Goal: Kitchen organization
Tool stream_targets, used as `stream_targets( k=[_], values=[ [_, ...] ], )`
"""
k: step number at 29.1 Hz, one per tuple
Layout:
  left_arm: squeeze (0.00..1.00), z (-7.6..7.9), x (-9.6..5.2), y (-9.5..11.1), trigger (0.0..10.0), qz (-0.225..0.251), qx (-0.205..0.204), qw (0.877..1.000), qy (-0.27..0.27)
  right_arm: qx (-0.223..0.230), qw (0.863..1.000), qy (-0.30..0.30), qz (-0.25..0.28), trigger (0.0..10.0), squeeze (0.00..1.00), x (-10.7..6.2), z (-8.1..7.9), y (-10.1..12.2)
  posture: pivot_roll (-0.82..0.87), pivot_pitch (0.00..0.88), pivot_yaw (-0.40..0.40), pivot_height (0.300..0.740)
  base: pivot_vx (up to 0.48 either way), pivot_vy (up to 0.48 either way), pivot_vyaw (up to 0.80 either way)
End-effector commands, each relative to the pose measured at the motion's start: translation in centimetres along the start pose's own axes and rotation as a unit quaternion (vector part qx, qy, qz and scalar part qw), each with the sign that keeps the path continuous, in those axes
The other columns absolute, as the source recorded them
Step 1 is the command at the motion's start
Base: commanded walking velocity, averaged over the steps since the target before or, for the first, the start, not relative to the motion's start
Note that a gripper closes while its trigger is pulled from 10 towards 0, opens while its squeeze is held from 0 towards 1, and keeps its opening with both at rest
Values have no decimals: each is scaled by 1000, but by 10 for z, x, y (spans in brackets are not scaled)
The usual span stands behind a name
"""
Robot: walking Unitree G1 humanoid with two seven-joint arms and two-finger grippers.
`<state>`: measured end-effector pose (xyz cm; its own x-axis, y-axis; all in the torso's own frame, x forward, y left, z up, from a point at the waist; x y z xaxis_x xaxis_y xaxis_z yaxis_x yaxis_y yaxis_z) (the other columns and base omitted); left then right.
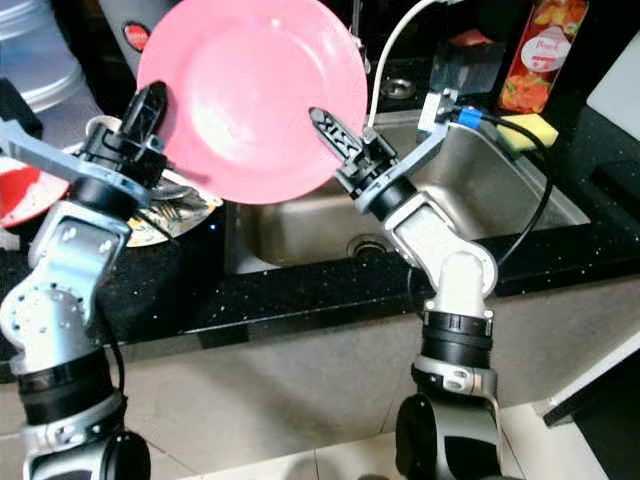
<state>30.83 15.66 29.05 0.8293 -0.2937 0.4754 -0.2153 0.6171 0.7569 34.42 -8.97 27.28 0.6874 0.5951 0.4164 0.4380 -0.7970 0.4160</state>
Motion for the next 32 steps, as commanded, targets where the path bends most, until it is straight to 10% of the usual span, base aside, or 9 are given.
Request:
stream_targets(
  k=[1, 3, 4, 7, 8, 10, 11, 22, 32],
  values=[
    [0, 10, 2, -11, 10000, -30, 7, 999, -25, -7, 1000, 6, -11, 0, 0, 3, -5, -4, -85, 0, 32, 740, 0, 0, 0],
    [114, 11, 3, -11, 10000, -29, 11, 999, -25, -7, 1000, 4, -11, 0, 0, 3, -4, -4, -86, 0, 32, 740, 0, 0, 0],
    [1000, 14, 3, -12, 10000, -27, 5, 999, -34, -8, 1000, 0, -9, 0, 0, 2, -3, -3, -86, 0, 33, 740, 0, 0, 0],
    [1000, 20, 2, -12, 10000, -33, -17, 998, -54, -9, 1000, -13, 1, 0, 0, 3, 1, -1, -89, 0, 35, 740, 0, 0, 0],
    [0, 18, -1, -12, 10000, -43, -20, 997, -54, -9, 1000, -24, 13, 4392, 0, 3, 3, 3, -94, 0, 40, 740, 0, 0, 0],
    [0, 16, -4, -12, 10000, -49, -8, 997, -53, -12, 999, -34, 23, 4392, 0, 3, 6, 7, -94, 0, 40, 740, 0, 0, 0],
    [0, 11, -8, -11, 10000, -63, 30, 997, -41, -8, 998, -46, 48, 10000, 0, 2, 9, 16, -92, 0, 41, 740, 0, 0, 0],
    [0, -20, -31, 6, 10000, -192, 308, 932, 10, -42, 950, -284, 127, 10000, 0, -14, 86, 53, -47, 0, 13, 740, 0, 0, 0],
    [0, -18, -1, -28, 10000, -263, 213, 940, -38, -76, 925, -366, 69, 10000, 0, 1, 112, 25, -42, 0, 20, 740, 0, 0, 0]
  ],
)
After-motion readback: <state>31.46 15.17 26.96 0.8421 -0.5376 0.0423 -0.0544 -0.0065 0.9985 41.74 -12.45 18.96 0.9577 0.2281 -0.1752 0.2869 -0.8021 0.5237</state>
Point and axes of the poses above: a point about 5 cm out from each wrist's last joint towards the gripper, its own x axis pointing out of the wrist towards the gripper, its own y axis along the axis of the wrist's last joint, z = x × y, the point moved 2 cm from there along x, pointing out of the wrist towards the gripper, and after that the axes turned 9 degrees about x, right-handed, at the moved point
